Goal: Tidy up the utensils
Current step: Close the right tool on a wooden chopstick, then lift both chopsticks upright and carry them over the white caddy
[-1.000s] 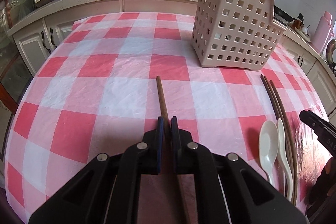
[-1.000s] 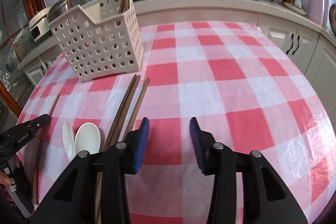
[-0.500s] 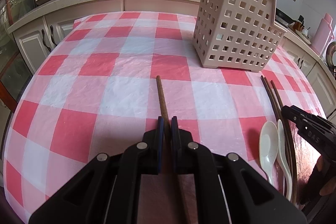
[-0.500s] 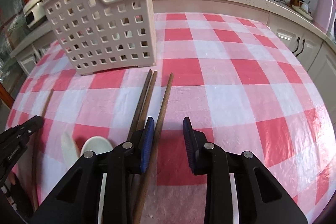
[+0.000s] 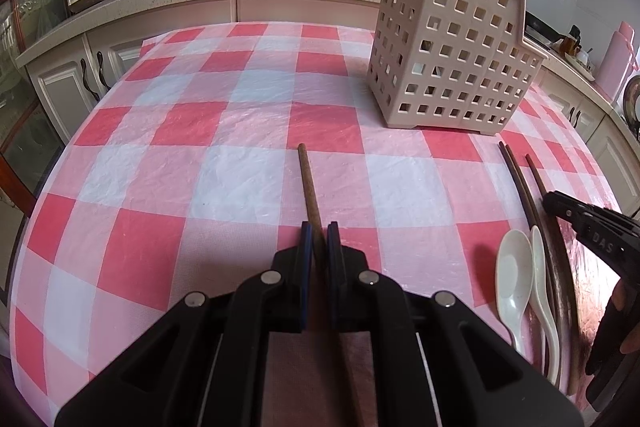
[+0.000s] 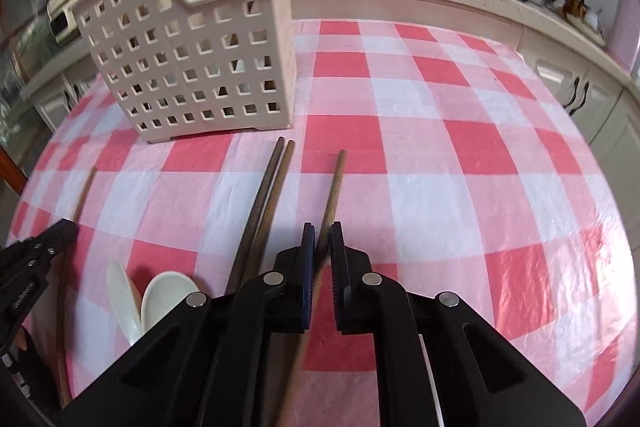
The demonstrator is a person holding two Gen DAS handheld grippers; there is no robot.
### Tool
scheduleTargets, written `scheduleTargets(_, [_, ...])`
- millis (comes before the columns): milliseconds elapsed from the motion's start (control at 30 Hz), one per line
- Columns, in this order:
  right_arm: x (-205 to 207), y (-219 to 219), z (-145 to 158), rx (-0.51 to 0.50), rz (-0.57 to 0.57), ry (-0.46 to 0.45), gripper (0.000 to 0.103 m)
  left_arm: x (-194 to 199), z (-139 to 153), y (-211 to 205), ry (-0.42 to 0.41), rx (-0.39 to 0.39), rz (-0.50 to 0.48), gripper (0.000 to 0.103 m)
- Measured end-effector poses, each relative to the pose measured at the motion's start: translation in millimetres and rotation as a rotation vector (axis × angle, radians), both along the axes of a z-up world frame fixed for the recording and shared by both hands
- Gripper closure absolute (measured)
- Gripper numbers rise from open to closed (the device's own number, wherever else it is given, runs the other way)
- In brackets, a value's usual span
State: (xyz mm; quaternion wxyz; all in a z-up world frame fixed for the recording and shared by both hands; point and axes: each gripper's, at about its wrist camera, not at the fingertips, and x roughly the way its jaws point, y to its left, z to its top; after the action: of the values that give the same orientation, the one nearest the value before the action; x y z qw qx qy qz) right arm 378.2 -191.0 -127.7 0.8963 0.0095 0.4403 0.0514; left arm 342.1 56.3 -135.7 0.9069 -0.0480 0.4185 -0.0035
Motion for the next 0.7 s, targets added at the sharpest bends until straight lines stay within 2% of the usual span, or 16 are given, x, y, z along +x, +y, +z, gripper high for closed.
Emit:
scheduleTargets(133, [-9.8,-13.2,-0.7,0.074,-0.003,-0.021,0.096,0.0,0.2,0.3,0.000,-0.001,0.000,0.095])
scheduleTargets(367, [-21.5,-17.0,8.3,0.104,-0.005,-0.054,0.096,-0.5,0.5,3.6,-0.003,-0.021,-0.001,0.096])
scheduleTargets(500, [-35.2,-19.6,21.1,0.122,-0.001,-0.108,0.096,-5.7,3.2,7.0,-0.021,-0.031,0.002,0.096])
scheduleTargets(700, [-61.1,-26.4,47.4,0.147,0.003,-0.214,0.096,-24.4,25.0,13.8,-0.090,-0.058,0.008,0.096])
